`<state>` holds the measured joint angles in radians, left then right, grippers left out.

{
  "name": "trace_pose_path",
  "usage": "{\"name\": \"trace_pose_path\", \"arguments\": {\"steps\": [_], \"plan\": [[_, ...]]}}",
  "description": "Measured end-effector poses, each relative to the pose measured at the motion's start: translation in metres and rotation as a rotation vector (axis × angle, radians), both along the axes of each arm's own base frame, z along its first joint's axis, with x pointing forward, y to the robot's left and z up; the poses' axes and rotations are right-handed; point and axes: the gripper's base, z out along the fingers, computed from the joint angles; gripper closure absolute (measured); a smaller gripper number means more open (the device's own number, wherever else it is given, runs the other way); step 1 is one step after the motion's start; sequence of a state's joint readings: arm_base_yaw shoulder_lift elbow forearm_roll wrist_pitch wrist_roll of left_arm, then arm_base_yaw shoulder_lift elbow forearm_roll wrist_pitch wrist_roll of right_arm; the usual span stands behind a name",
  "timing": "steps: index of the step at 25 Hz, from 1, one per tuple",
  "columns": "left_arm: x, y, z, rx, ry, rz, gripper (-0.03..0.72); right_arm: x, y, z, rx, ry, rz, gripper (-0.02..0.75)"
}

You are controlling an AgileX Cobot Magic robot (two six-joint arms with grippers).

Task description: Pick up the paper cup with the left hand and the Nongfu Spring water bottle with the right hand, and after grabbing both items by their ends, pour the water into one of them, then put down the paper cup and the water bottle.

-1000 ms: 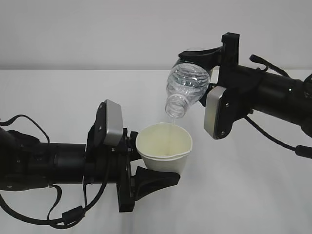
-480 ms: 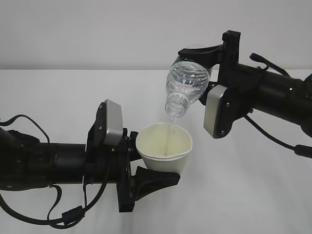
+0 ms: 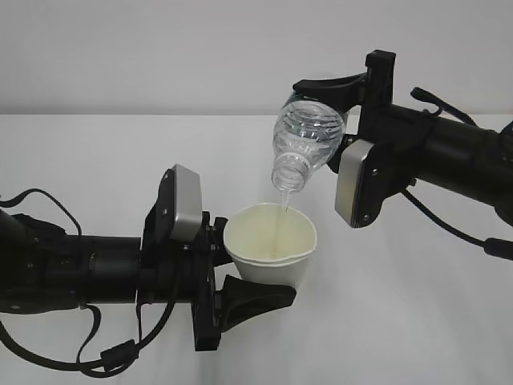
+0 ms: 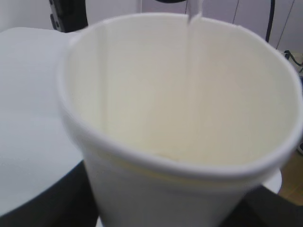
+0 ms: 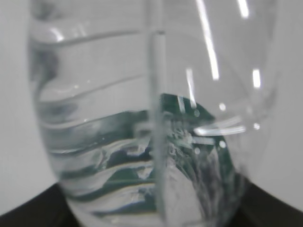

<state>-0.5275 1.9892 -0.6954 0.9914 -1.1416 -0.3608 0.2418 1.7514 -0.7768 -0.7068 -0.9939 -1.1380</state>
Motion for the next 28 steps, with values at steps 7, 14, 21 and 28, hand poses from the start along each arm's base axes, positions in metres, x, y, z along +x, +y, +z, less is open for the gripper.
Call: {"name": "trace_pose_path", "arguments": {"steps": [7,14,21,28], "plan": [[-0.0008,-0.0001,-0.0003,0.003,-0.002,-0.01,0.226,0.0,0.0,0.0,0.0,0.0,0.0,0.3],[-0.0014,-0.0001,-0.0005,0.006,-0.003,-0.017,0.23,-0.0001,0.0001,0.0002,0.002,-0.001,0.001,0.3],[-0.0014,-0.0001,-0.0005,0.006,-0.003,-0.017,0.232,-0.0001,0.0001,0.0004,-0.002,-0.009,0.002,0.3],[-0.0016,-0.0001,-0.0005,0.006,-0.004,-0.019,0.232,-0.0004,0.0004,0.0012,0.003,-0.017,0.006,0.3]]}}
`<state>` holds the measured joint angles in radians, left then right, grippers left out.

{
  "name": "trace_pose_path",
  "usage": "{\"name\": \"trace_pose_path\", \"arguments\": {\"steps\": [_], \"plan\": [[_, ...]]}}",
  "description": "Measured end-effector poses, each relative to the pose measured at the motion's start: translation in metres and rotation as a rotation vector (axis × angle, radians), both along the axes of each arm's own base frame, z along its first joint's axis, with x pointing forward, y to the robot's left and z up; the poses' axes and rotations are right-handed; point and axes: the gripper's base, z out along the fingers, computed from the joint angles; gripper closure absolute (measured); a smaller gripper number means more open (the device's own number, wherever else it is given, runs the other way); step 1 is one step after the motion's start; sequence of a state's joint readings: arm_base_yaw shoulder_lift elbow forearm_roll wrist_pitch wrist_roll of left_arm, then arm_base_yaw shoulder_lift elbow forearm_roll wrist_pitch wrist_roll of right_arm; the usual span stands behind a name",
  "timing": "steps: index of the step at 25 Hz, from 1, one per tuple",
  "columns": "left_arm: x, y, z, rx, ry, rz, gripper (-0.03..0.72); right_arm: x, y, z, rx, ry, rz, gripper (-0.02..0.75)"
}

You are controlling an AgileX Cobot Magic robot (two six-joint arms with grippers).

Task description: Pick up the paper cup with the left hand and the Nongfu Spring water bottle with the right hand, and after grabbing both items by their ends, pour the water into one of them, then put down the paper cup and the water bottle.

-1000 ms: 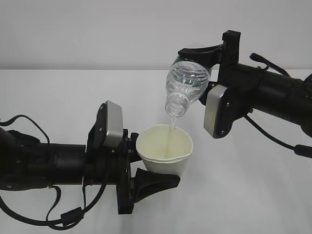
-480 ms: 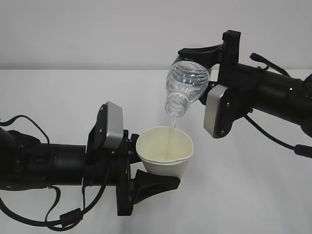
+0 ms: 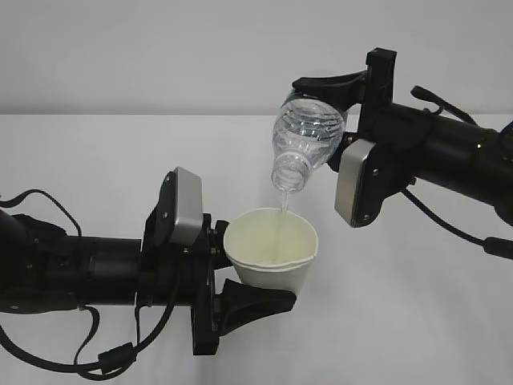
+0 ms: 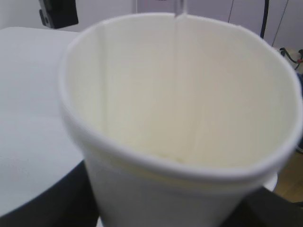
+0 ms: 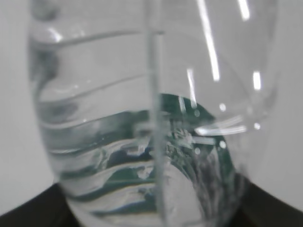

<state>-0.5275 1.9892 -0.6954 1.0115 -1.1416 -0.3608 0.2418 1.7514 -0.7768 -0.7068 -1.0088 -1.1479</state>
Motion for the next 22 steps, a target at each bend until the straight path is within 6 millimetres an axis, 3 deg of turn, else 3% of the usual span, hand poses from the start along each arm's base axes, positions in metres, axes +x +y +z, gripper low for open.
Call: {"name": "trace_pose_path", "arguments": {"steps": [22], "plan": [[-0.0008,0.0,-0.0003,0.003,-0.002,-0.009,0.232,-0.0001,0.0001,0.0004,0.002,-0.004,0.002,0.3]]}}
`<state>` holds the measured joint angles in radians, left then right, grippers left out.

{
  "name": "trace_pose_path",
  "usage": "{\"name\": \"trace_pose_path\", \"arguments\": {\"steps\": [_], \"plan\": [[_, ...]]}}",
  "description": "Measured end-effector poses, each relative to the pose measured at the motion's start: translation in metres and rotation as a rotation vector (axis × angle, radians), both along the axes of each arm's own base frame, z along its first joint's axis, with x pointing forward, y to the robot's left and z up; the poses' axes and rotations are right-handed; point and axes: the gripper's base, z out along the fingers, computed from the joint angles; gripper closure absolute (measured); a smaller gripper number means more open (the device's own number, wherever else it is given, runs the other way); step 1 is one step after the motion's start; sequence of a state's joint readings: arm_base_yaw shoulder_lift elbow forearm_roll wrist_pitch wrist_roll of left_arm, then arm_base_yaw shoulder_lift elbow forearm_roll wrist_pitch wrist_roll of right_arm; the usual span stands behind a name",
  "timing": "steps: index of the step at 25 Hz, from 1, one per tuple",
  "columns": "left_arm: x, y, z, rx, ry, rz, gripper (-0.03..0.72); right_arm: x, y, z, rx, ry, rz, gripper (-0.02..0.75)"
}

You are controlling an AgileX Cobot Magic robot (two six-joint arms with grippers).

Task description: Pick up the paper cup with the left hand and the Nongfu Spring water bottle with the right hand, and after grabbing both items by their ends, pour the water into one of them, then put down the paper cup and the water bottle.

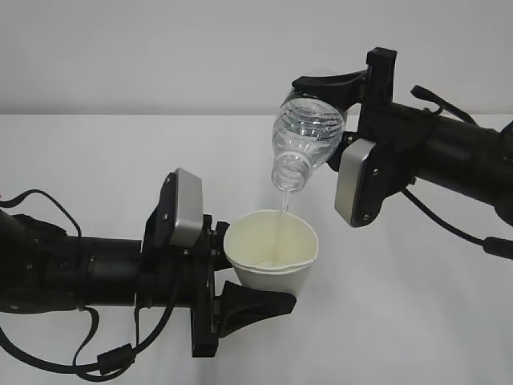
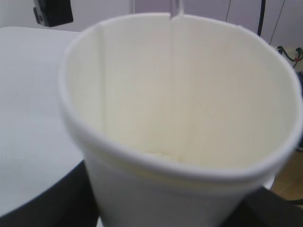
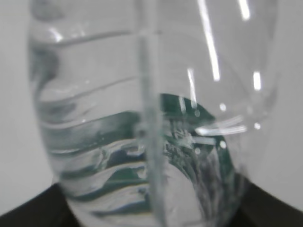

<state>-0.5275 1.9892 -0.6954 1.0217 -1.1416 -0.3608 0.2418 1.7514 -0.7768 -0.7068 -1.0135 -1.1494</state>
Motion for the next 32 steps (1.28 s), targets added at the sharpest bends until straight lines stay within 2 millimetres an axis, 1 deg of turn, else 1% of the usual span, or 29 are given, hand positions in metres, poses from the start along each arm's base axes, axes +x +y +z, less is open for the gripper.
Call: {"name": "trace_pose_path", "arguments": {"steps": [32], "plan": [[0.0,0.0,0.0,0.0,0.0,0.0,0.233,-0.0002,0.0002,0.0006,-0.003,-0.013,0.003,0.3]]}}
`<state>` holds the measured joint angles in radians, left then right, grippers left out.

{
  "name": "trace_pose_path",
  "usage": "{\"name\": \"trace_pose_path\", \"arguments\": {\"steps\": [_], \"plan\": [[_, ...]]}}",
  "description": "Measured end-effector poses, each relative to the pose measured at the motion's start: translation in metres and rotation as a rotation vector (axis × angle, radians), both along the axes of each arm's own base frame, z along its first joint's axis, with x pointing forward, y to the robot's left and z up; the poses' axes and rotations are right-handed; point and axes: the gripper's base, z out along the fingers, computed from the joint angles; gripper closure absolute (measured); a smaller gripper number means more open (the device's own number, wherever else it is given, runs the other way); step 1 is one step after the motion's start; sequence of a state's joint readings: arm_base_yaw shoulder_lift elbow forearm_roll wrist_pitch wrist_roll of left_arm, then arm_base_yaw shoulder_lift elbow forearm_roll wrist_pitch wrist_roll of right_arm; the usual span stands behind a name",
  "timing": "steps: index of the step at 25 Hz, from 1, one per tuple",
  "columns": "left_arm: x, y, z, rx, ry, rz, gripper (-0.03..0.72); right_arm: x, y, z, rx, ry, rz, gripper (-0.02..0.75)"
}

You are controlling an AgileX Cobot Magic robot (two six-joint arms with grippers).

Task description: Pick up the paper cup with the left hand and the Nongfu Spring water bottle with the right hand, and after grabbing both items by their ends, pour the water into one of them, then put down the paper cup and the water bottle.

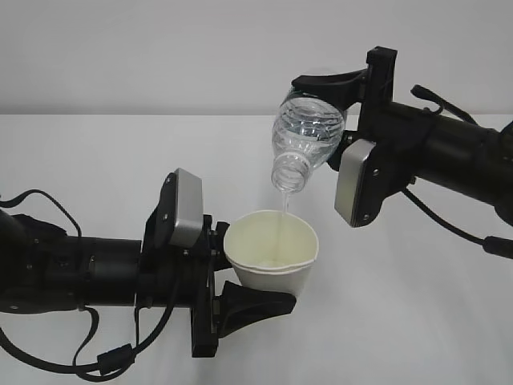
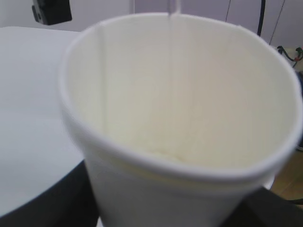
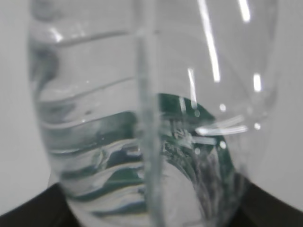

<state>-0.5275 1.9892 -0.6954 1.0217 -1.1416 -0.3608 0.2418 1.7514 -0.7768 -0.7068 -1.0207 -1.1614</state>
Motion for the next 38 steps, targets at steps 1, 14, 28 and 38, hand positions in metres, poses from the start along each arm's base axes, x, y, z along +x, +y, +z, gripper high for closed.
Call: {"name": "trace_pose_path", "arguments": {"steps": [1,14,28,38], "plan": [[0.0,0.0,0.0,0.0,0.0,0.0,0.233,0.0,0.0,0.0,-0.002,-0.002,0.0,0.3],[0.0,0.0,0.0,0.0,0.0,0.0,0.234,0.0,0.0,0.0001,-0.006,-0.008,0.0,0.3],[0.0,0.0,0.0,0.0,0.0,0.0,0.234,0.0001,-0.0001,0.0001,-0.005,-0.008,-0.002,0.3],[0.0,0.0,0.0,0.0,0.0,0.0,0.235,0.0001,-0.0001,0.0001,-0.006,-0.008,-0.002,0.3]]}}
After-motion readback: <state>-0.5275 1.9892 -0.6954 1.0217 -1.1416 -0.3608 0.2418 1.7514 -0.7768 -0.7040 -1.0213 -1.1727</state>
